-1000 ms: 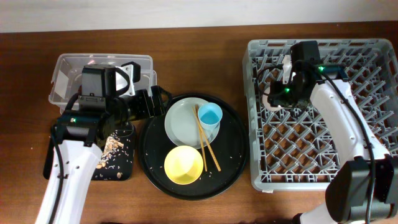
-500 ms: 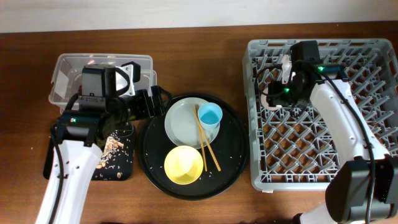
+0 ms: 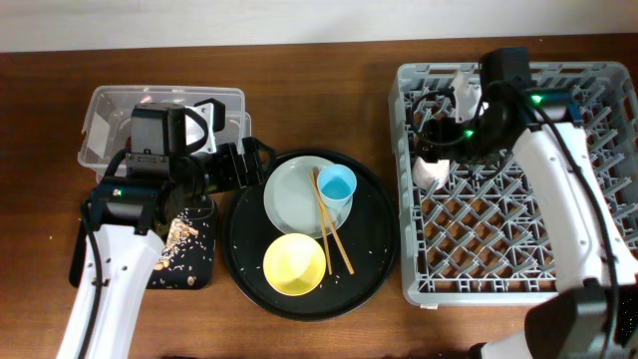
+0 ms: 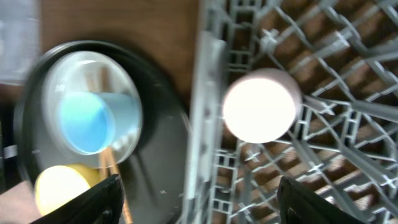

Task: Sort waste into correct bins and load items into the dishwasher rack
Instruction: 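Grasp the blue cup with the left gripper and lift it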

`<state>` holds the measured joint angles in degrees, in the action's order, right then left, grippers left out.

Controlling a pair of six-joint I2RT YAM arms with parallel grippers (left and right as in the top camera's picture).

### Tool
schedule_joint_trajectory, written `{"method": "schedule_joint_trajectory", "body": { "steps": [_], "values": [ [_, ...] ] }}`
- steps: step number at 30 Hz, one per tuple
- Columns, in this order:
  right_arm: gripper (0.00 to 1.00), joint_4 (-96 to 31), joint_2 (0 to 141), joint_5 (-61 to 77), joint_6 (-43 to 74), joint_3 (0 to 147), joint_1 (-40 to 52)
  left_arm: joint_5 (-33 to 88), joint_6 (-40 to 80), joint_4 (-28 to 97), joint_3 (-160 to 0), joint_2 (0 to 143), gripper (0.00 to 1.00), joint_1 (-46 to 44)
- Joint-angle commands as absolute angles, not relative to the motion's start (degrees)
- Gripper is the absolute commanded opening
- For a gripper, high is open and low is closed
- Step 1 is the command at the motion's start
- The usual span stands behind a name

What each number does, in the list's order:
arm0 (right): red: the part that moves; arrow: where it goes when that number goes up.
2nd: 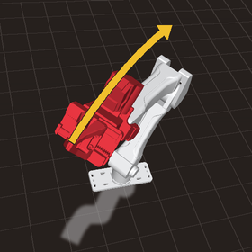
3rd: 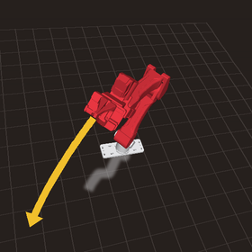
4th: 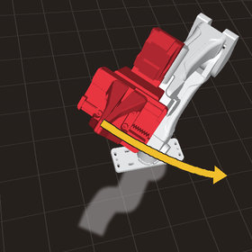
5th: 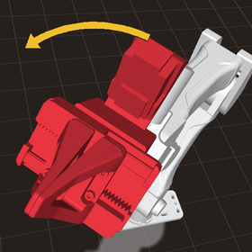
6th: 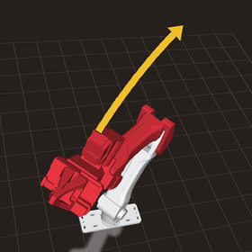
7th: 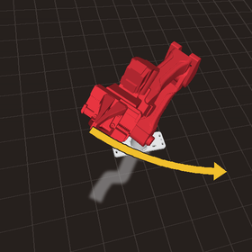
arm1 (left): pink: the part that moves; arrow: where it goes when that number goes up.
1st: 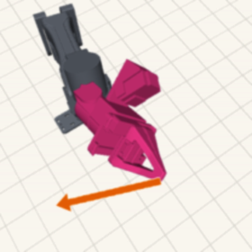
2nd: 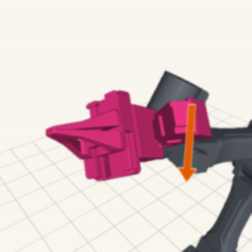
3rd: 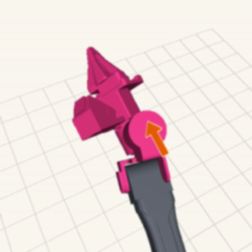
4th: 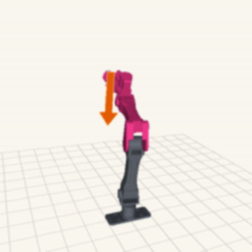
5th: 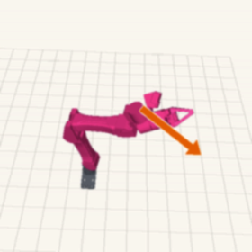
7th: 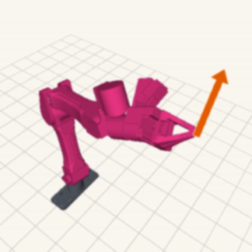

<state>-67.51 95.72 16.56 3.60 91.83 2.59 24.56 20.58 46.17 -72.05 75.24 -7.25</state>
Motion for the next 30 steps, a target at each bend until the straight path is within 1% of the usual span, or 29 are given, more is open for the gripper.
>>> {"method": "schedule_joint_trajectory", "body": {
  "steps": [1, 2, 3, 4, 5, 7, 9, 10, 11, 12, 13, 15, 16, 17, 18, 19, 20, 21, 26, 27, 28, 30],
  "values": [
    [0.79, -70.3, 93.4, 20.6, 0.4, 93.3, 5.6, 24.2, 20.1, 46.2, -72.0, 75.0, 0.99, -7.1],
    [0.84, -70.3, 93.4, 19.2, 0.4, 93.2, 7.0, 24.2, 20.1, 46.2, -72.0, 75.0, 0.99, -7.1],
    [0.95, -70.1, 93.4, 17.3, 0.4, 93.2, 7.6, 24.2, 20.1, 46.2, -72.0, 75.0, 0.99, -7.1],
    [0.98, -70.0, 93.4, 17.1, 0.4, 93.2, 7.5, 24.2, 20.1, 46.2, -72.0, 75.0, 0.99, -7.1],
    [0.98, -70.1, 93.4, 17.1, 0.4, 93.2, 7.4, 24.4, 20.4, 44.4, -72.0, 75.0, 0.99, -7.2],
    [0.98, -70.1, 93.4, 17.1, 0.4, 93.2, 7.4, 24.4, 25.0, 44.7, -72.0, 75.0, 0.99, -8.4],
    [0.98, -70.1, 93.4, 17.1, 0.4, 93.2, 7.4, 24.3, 25.3, 44.1, -72.0, 75.0, 1.00, -9.6],
    [0.98, -70.1, 93.4, 17.1, 0.4, 93.2, 7.4, 24.7, 25.3, 41.9, -72.0, 75.0, 0.99, -9.7],
    [0.98, -70.1, 93.4, 17.1, 0.4, 93.2, 7.4, 25.5, 27.1, 41.0, -72.0, 75.2, 0.94, -10.6],
    [0.98, -70.1, 93.4, 17.1, 0.4, 93.2, 7.4, 24.9, 27.6, 41.0, -71.9, 75.5, 0.59, -14.3],
    [0.98, -70.1, 93.4, 17.1, 0.4, 93.2, 7.4, 21.5, 27.7, 40.9, -71.7, 76.7, 0.48, -18.7],
    [0.98, -70.1, 93.4, 17.1, 0.4, 93.2, 7.4, 14.3, 27.8, 40.2, -71.7, 80.2, 0.47, -25.7],
    [0.98, -70.1, 93.4, 17.1, 0.4, 93.2, 7.4, 13.6, 27.8, 36.2, -71.7, 83.8, 0.77, -29.4],
    [0.98, -70.1, 93.4, 17.1, 0.4, 93.2, 7.4, 13.6, 27.8, 33.3, -71.7, 86.2, 1.00, -30.7],
    [0.98, -70.1, 93.4, 17.1, 0.4, 93.2, 7.4, 13.6, 27.8, 31.9, -71.7, 88.3, 1.00, -31.0],
    [0.98, -70.1, 93.4, 17.1, 0.4, 93.2, 7.4, 13.4, 27.8, 31.7, -71.7, 89.7, 0.91, -30.9],
    [0.98, -70.1, 93.4, 17.1, 0.4, 93.2, 7.4, 11.8, 27.8, 31.7, -71.7, 91.3, 0.59, -30.9],
    [0.98, -70.1, 93.4, 17.1, 0.4, 93.2, 7.4, 11.4, 27.8, 31.7, -71.7, 93.4, 0.56, -31.0],
    [0.98, -70.1, 93.4, 17.1, 0.4, 93.2, 7.4, 1.2, 30.2, 32.0, -71.7, 100.0, 0.54, -31.0],
    [0.98, -70.1, 93.4, 17.1, 0.4, 93.2, 7.4, 1.1, 30.2, 31.9, -71.7, 100.2, 0.53, -31.0],
    [0.98, -70.1, 93.4, 17.1, 0.4, 93.2, 7.4, 1.0, 30.2, 31.9, -71.7, 100.7, 0.45, -31.0],
    [0.98, -70.1, 93.4, 17.1, 0.4, 93.2, 7.4, 1.1, 30.2, 31.9, -71.6, 102.1, 0.33, -31.0]
  ]
}}
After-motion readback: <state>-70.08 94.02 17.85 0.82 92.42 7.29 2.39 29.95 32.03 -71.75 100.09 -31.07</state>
